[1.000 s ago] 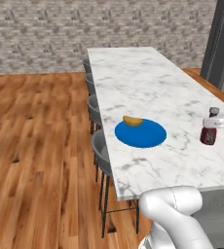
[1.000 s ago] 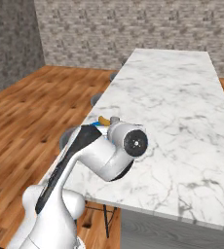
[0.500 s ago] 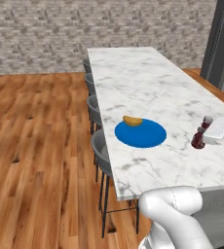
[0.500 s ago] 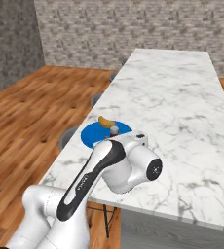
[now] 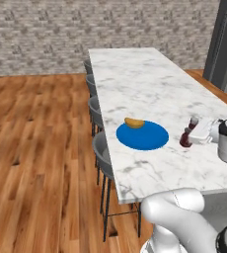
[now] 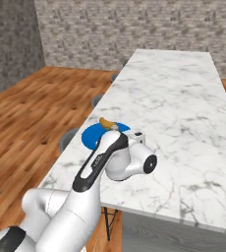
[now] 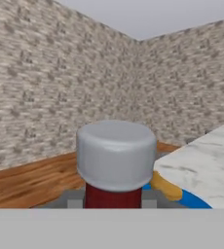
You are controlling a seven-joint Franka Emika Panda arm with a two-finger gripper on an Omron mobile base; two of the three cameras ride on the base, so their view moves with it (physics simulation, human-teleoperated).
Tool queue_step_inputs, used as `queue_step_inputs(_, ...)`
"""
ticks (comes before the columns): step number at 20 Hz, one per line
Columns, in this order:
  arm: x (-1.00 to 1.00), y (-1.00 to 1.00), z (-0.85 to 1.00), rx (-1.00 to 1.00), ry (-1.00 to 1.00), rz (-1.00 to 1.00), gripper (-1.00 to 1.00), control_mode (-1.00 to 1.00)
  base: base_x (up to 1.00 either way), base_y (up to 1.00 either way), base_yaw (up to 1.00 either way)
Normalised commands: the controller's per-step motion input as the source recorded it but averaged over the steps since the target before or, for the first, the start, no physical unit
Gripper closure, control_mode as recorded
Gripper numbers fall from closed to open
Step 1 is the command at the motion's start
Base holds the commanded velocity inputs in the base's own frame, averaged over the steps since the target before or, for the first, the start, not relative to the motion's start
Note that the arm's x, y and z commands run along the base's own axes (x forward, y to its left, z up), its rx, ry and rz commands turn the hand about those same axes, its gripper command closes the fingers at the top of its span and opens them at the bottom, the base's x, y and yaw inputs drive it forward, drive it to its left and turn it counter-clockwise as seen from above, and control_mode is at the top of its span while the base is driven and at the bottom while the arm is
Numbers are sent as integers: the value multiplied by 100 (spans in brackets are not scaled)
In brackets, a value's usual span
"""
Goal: Move the hot dog bun to the plate on the dining table and place the condiment next to that plate. Then navigate to the fridge and take the sausage and place it on the plate as well.
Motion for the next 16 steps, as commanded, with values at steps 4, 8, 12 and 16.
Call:
queue_step_inputs(4,47,-4,-30,0,18,1,100,-100,0,0,0)
queue_step_inputs(8,13,-3,-36,0,7,3,100,-100,0,0,0)
queue_step_inputs(12,9,0,-35,0,0,5,100,-100,0,0,0)
queue_step_inputs(16,22,0,-25,0,-9,6,100,-100,0,0,0)
